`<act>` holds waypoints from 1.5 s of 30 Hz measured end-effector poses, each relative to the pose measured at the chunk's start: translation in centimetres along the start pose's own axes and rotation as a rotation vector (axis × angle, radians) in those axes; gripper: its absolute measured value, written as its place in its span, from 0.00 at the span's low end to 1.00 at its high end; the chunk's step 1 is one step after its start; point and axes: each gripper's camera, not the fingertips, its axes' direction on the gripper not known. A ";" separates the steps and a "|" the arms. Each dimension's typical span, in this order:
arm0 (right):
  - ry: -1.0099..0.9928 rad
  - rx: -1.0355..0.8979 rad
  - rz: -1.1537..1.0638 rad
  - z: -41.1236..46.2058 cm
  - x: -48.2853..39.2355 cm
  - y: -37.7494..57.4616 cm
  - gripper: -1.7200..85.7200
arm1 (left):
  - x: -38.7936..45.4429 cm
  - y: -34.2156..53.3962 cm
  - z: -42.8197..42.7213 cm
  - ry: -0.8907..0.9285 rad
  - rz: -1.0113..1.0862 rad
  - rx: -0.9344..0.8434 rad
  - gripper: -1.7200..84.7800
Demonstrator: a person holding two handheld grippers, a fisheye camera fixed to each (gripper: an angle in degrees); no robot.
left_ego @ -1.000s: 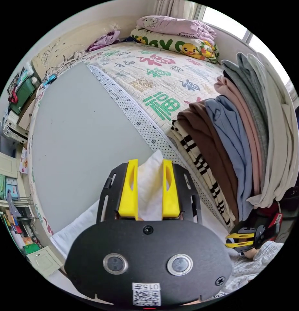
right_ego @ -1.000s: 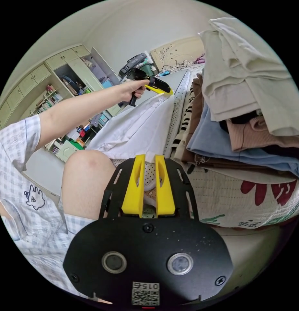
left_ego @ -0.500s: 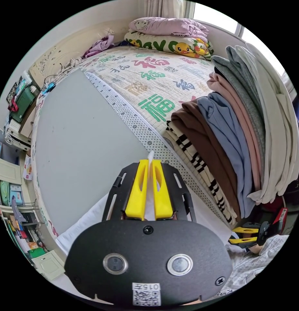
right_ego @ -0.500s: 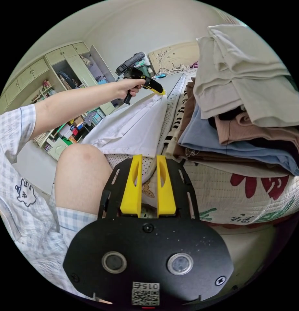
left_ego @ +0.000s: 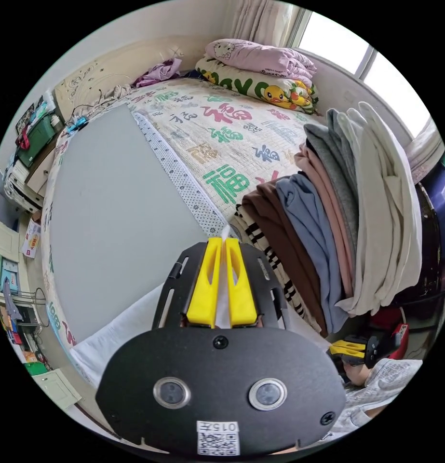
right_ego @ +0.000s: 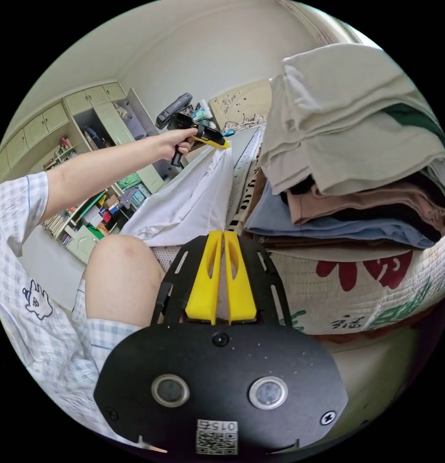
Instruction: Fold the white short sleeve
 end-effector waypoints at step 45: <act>-0.213 -0.875 -0.836 37.4 -31.4 14.8 0.03 | -45.4 43.1 -20.8 0.415 -0.605 0.521 0.11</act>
